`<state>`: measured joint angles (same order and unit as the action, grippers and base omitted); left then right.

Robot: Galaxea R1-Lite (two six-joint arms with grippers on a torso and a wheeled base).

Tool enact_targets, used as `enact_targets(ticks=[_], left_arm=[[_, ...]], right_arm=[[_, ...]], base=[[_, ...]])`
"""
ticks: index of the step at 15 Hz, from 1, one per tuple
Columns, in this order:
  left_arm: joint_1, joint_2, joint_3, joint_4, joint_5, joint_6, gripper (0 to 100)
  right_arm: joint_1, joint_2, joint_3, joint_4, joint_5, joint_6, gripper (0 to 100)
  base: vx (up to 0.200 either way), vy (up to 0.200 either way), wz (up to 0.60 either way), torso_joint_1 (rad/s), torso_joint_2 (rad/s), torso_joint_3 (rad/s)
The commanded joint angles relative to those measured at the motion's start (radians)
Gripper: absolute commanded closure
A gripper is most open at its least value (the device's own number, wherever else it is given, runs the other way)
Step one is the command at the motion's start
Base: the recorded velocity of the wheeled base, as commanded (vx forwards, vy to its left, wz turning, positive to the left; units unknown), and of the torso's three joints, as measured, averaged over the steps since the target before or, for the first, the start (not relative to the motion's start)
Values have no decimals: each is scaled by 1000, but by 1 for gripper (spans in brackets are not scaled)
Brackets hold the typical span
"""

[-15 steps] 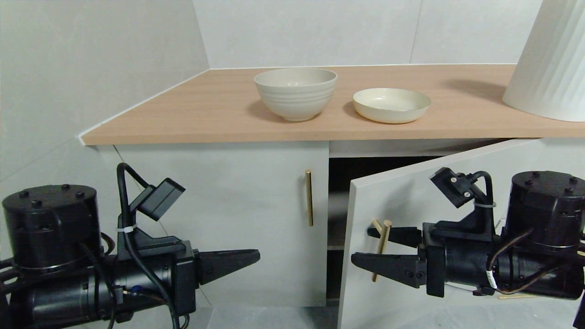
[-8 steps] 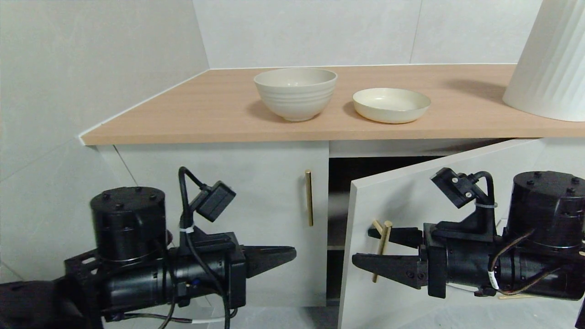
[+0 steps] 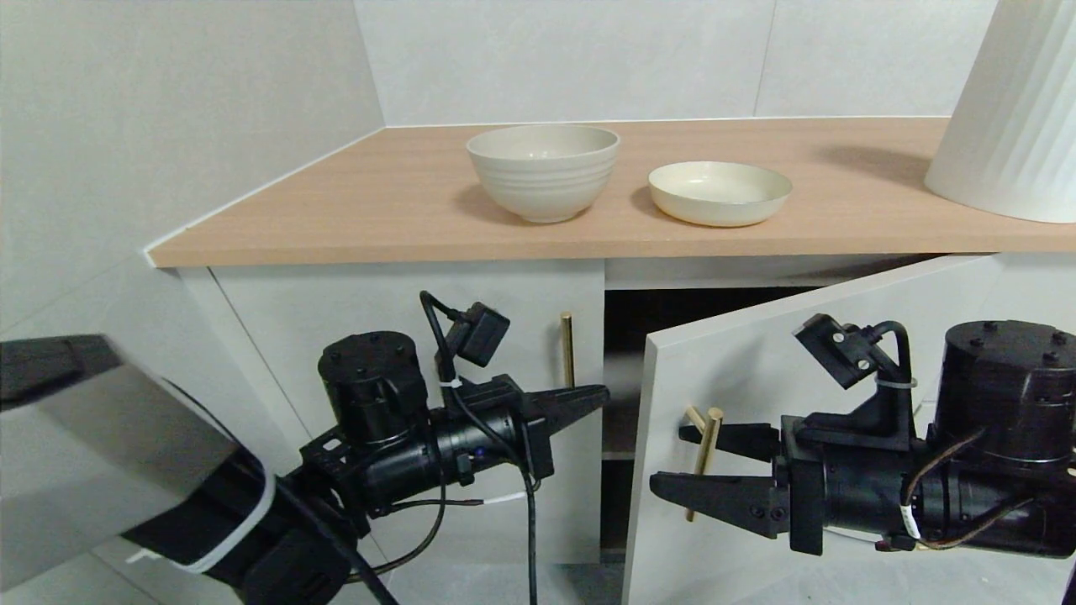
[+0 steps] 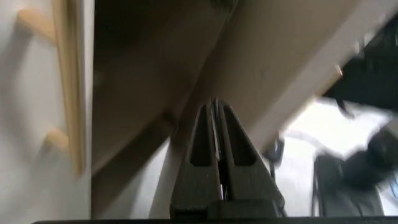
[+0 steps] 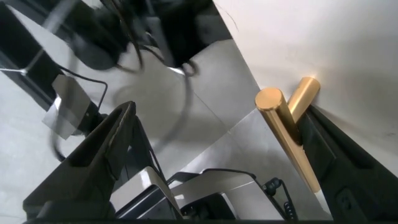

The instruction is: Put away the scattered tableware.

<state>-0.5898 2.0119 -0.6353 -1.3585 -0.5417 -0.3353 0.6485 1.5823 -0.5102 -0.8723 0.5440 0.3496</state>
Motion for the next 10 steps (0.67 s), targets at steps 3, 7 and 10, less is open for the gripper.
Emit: enact_targets(ticks=[3,7,10], left_arm=[[-73,142,-84,-60,32,-31,100],[-74,165,-201,-27,32,-31,100],[-81,165,-202,-28,31,-31,100]], right_arm=[[0,-7,10,0,1,-1,0],[0,-5,21,-2,1,-4,0],[0,-30,50,0,-6,-9,0]], base=[[0,0,0,0,0,0],[0,0,0,0,0,0],[0,0,0,0,0,0]])
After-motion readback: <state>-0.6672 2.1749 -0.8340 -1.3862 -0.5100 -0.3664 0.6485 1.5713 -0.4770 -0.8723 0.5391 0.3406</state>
